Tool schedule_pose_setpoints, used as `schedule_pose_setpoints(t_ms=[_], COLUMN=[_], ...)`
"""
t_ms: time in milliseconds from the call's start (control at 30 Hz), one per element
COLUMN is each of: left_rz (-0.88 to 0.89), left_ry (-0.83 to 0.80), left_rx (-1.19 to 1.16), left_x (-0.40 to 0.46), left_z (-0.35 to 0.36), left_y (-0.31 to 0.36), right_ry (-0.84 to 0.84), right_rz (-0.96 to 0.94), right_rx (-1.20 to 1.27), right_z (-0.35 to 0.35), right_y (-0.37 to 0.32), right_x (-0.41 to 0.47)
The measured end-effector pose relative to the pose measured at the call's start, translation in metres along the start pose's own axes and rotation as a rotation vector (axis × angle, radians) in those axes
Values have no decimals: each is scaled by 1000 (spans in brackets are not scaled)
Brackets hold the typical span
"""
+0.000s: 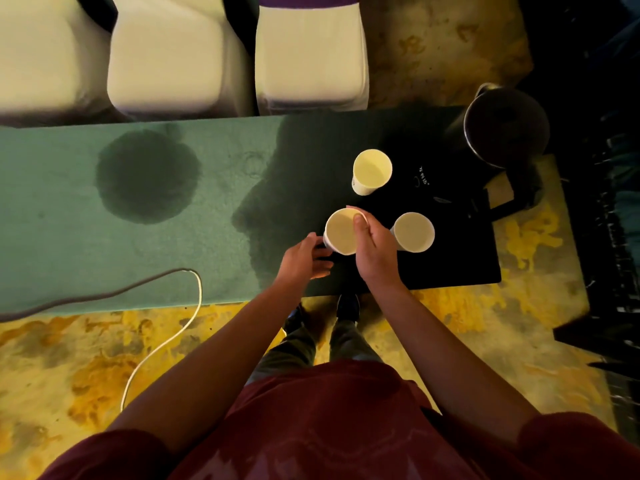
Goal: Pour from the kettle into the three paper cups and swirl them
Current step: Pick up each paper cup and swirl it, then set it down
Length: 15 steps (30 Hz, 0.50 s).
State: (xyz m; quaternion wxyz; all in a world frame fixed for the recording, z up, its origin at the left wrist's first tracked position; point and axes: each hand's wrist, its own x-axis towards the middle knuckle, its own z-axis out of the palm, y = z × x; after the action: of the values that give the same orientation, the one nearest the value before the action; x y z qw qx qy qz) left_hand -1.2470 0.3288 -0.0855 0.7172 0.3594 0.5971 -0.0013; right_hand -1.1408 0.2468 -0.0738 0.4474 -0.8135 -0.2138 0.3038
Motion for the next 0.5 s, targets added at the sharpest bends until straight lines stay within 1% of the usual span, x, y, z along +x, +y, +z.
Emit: schedule_pose_setpoints(t_ms=[133, 233, 367, 500], left_rz=[0, -12, -17, -4], left_ry=[-57, -95, -116, -185], left_rx=[-282, -442, -506, -525], left_x=[-11, -22, -32, -39], left_z=[13, 18, 23, 29], left_y=[21, 36, 49, 61], right_ry=[-6, 13, 45, 83], right_rz=[-28, -45, -58, -83], right_rx=[-7, 16, 144, 276], right_z=[-10, -12, -11, -7], right_y=[-27, -42, -59, -76], right_x=[-6, -11, -16, -12])
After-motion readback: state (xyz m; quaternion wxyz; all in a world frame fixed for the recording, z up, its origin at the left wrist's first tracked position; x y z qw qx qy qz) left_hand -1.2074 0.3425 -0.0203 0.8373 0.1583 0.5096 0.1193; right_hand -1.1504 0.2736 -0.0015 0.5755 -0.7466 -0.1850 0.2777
